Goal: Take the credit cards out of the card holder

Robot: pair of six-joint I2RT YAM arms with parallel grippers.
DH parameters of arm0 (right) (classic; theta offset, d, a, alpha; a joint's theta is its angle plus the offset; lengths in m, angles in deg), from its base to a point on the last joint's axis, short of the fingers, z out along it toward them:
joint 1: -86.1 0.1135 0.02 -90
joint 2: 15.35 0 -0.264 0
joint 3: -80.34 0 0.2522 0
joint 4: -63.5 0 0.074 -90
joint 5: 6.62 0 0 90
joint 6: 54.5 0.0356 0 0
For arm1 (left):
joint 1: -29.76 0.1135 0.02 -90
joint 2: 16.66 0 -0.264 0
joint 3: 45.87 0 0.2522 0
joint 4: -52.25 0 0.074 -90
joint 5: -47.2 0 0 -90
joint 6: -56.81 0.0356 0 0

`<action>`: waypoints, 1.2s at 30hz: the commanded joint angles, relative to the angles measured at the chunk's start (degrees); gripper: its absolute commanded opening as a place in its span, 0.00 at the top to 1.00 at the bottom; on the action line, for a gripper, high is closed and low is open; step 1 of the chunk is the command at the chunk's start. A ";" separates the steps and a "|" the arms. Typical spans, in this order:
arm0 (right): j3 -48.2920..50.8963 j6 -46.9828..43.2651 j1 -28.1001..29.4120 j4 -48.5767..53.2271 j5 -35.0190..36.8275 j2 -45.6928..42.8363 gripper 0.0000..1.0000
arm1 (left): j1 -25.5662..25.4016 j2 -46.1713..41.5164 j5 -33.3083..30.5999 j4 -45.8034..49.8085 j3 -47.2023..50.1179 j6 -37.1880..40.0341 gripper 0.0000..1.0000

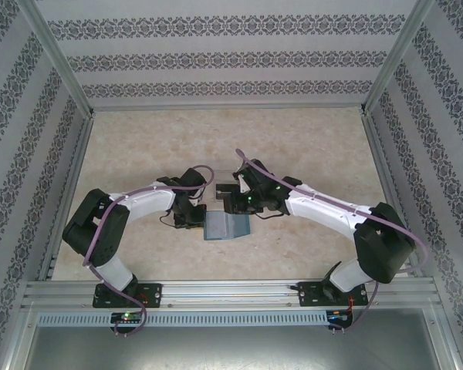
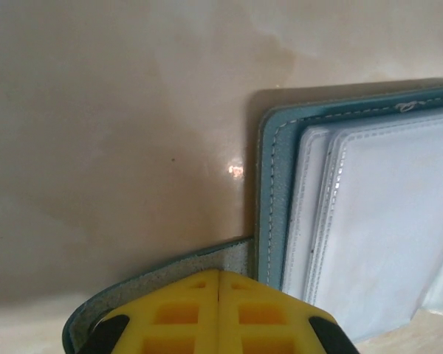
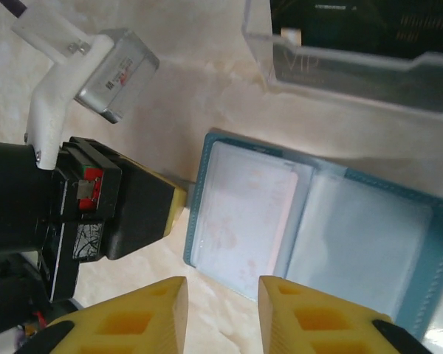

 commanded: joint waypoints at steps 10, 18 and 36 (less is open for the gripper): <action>-1.17 8.02 4.34 -8.15 -4.02 10.96 0.67 | -0.42 -1.19 -0.83 -2.97 3.37 1.05 0.96; -3.42 8.76 5.84 -10.26 -5.22 16.69 0.69 | -0.42 -2.14 1.00 -5.76 5.83 -0.21 0.96; -5.48 6.55 6.81 2.83 5.70 18.31 0.53 | -0.42 -2.16 1.23 -5.46 5.56 0.48 0.96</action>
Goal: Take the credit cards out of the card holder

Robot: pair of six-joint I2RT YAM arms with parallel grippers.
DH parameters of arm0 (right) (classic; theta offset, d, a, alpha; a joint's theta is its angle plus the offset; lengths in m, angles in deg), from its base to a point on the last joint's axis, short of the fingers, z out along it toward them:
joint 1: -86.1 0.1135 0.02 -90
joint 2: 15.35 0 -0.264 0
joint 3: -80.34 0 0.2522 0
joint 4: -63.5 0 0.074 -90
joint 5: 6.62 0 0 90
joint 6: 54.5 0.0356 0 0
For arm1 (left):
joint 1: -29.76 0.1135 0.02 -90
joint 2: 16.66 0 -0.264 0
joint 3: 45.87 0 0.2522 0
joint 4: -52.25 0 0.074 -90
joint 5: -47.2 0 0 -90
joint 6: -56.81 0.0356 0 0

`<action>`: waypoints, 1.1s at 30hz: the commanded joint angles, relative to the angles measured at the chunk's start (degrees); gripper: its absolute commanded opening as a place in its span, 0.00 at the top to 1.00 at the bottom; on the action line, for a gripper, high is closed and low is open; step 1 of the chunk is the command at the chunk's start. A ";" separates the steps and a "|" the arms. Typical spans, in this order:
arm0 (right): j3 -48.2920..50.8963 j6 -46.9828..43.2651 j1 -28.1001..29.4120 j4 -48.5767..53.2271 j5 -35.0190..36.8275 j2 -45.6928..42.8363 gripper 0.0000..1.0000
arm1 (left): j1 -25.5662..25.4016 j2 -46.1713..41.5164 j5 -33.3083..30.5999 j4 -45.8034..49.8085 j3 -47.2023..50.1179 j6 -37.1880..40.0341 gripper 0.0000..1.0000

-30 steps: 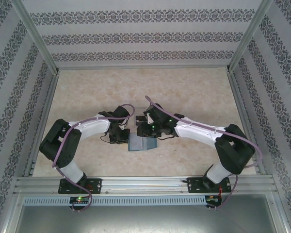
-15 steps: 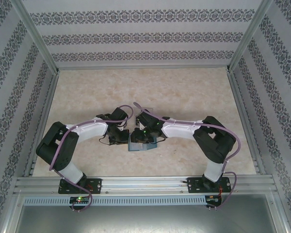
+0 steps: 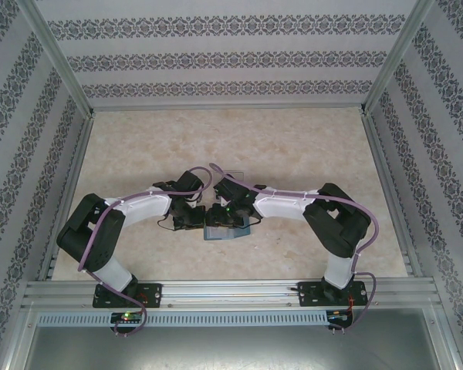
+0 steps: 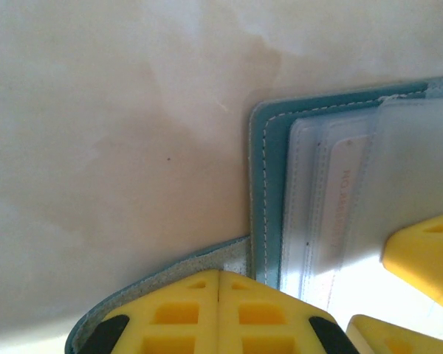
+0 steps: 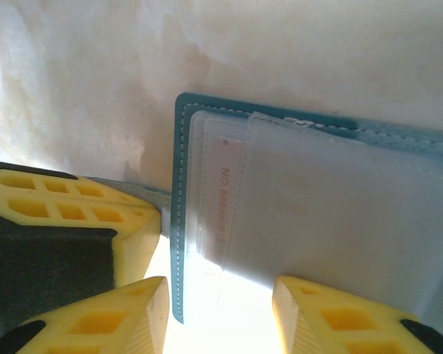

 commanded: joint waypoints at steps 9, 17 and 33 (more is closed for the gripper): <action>-7.68 -5.32 3.34 21.40 17.79 1.15 0.38 | -0.44 0.66 0.84 0.02 1.10 -0.16 0.96; -11.65 -7.02 5.37 30.26 26.66 1.78 0.32 | -0.44 0.74 0.75 0.82 0.52 0.32 0.96; -8.20 -7.13 5.33 33.45 32.30 1.60 0.30 | -0.44 0.48 1.13 1.26 -0.08 -0.33 0.96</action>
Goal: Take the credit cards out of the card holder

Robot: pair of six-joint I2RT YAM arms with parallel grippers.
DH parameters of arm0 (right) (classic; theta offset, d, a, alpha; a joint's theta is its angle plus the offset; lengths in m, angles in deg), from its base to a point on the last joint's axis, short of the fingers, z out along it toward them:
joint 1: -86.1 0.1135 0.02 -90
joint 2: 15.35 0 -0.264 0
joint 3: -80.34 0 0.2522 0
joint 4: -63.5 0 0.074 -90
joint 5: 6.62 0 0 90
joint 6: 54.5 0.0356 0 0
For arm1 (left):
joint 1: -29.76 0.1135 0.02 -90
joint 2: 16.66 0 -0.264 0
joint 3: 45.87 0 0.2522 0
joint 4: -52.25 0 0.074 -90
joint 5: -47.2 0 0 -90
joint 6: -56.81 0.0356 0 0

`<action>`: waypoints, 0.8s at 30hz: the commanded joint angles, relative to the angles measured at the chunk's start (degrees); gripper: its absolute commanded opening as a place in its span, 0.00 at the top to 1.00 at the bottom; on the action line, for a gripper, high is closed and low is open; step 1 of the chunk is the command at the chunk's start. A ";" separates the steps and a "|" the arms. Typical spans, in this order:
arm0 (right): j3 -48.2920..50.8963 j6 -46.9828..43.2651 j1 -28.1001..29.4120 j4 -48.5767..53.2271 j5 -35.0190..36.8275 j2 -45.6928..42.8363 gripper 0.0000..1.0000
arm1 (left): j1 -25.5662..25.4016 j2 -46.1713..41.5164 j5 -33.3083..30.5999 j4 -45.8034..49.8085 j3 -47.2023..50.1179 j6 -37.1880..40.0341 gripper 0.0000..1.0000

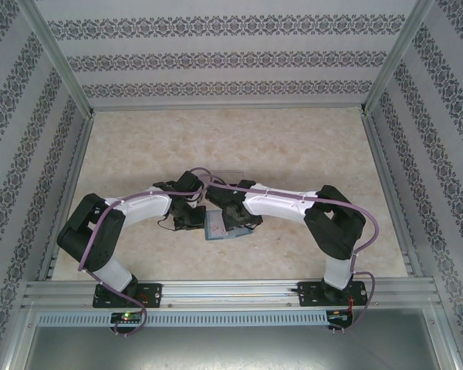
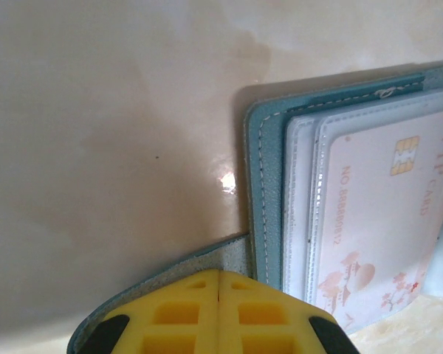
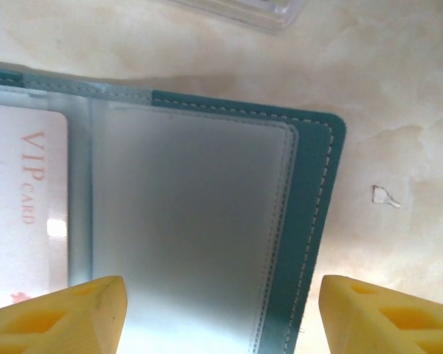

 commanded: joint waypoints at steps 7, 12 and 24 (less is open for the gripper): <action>2.93 0.00 0.49 -0.11 0.67 -0.59 0.30 | -0.44 -0.35 2.59 1.61 -1.48 -0.33 0.95; 3.23 0.10 0.32 -0.52 -0.20 -2.42 0.31 | -0.77 -2.01 3.82 1.68 -2.93 -1.20 0.95; 3.70 0.54 -0.71 -3.58 -3.99 -6.94 0.36 | -3.41 -0.33 7.54 -1.84 -4.78 -4.24 0.95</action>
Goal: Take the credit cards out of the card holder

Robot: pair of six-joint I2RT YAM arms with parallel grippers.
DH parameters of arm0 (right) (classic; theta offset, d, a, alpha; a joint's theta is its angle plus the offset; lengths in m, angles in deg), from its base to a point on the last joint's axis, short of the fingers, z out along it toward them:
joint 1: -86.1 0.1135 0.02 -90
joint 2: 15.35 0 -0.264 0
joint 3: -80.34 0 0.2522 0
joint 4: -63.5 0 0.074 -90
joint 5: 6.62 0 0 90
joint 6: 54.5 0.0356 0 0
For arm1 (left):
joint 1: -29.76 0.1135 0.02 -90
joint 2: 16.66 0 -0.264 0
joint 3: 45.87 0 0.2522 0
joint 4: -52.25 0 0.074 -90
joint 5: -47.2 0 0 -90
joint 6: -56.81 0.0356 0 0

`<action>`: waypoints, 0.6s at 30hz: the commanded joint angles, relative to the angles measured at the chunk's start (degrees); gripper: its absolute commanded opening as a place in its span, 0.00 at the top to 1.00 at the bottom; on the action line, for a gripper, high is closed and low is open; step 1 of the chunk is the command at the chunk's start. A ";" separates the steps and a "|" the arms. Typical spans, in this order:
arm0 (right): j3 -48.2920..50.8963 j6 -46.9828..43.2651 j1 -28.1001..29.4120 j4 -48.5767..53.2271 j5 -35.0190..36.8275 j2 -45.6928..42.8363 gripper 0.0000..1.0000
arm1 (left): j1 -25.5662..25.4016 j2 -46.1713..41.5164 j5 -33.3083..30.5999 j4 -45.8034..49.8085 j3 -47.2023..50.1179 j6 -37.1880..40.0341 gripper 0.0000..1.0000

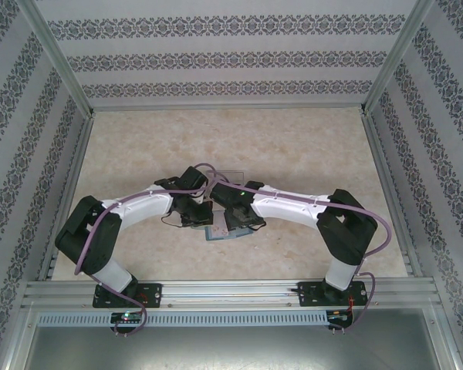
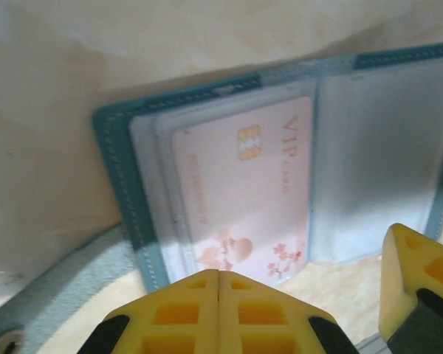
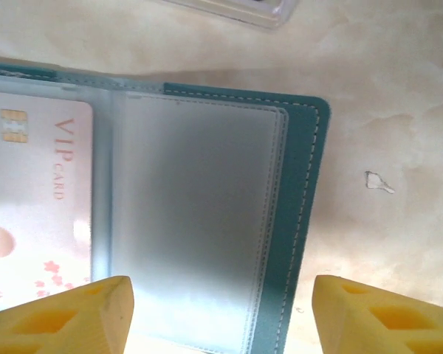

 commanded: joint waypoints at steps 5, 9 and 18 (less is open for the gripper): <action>1.34 0.78 -1.15 -4.71 -6.20 -2.33 0.46 | -2.12 2.70 0.65 -1.41 -1.89 -1.26 0.96; 3.69 1.59 -2.55 -11.31 -12.53 -2.34 0.59 | -2.25 3.45 -1.35 0.35 -1.74 -0.22 0.96; 5.14 2.01 -4.36 -18.12 -18.79 0.42 0.73 | -2.21 5.13 -2.28 0.66 -1.14 0.34 0.97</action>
